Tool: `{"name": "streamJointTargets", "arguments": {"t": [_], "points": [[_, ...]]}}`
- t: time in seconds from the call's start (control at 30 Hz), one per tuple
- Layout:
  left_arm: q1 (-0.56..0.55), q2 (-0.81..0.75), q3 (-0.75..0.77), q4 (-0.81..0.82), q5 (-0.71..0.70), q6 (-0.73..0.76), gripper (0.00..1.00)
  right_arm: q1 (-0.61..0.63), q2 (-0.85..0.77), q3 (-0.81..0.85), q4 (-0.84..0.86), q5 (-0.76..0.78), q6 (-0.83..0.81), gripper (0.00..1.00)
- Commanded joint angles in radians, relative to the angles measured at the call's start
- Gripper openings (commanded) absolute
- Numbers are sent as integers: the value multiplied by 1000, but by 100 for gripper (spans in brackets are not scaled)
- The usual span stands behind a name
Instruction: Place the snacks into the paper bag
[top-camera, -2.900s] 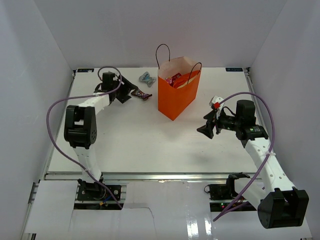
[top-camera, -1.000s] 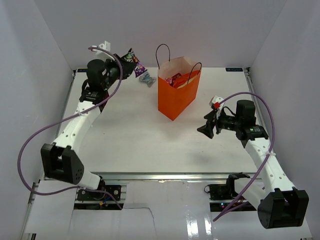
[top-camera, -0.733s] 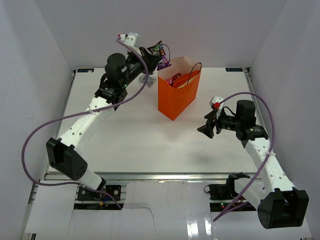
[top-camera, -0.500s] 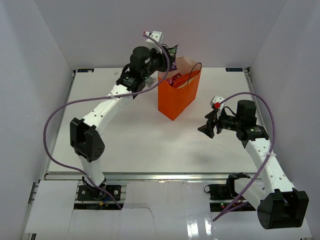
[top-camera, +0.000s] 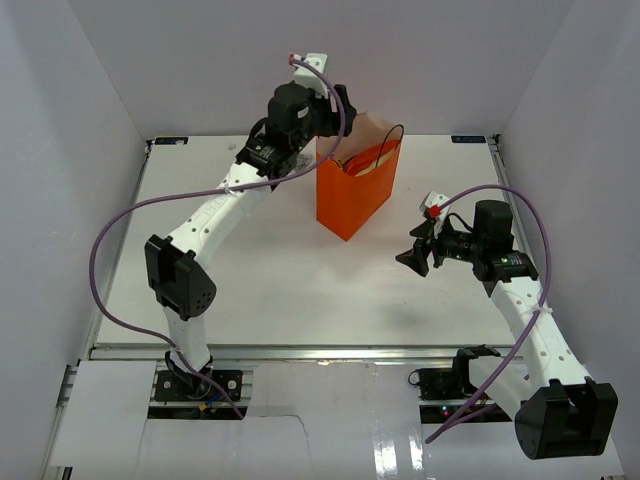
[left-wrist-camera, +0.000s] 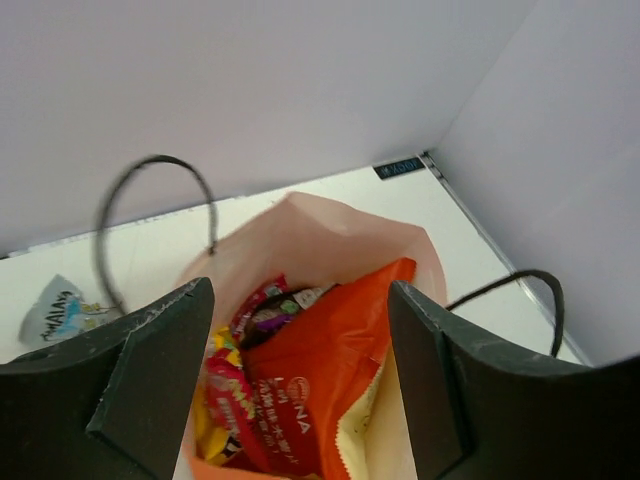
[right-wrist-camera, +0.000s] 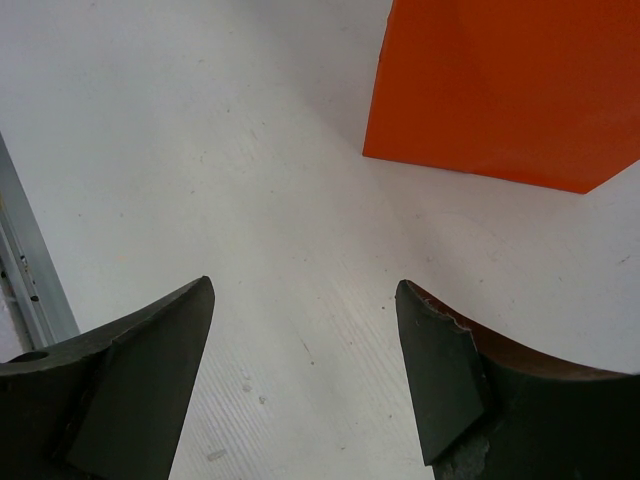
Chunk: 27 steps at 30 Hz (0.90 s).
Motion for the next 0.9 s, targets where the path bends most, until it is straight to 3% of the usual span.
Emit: {"name": "streamJointTargets", "arguments": {"t": [0.0, 0.17, 0.3, 0.47, 0.87], "points": [[138, -144, -33, -5, -47, -93, 81, -4, -10, -5, 31, -7, -5, 79], [353, -193, -274, 99, 152, -335, 80, -4, -1, -5, 29, -1, -7, 79], [422, -120, -350, 153, 229, -448, 80, -4, 4, -6, 29, -1, -8, 79], [462, 69, -315, 188, 319, -541, 79, -4, 10, -6, 29, 7, -10, 79], [454, 381, -104, 185, 309, -526, 76, -4, 39, -3, 29, 19, -14, 79]]}}
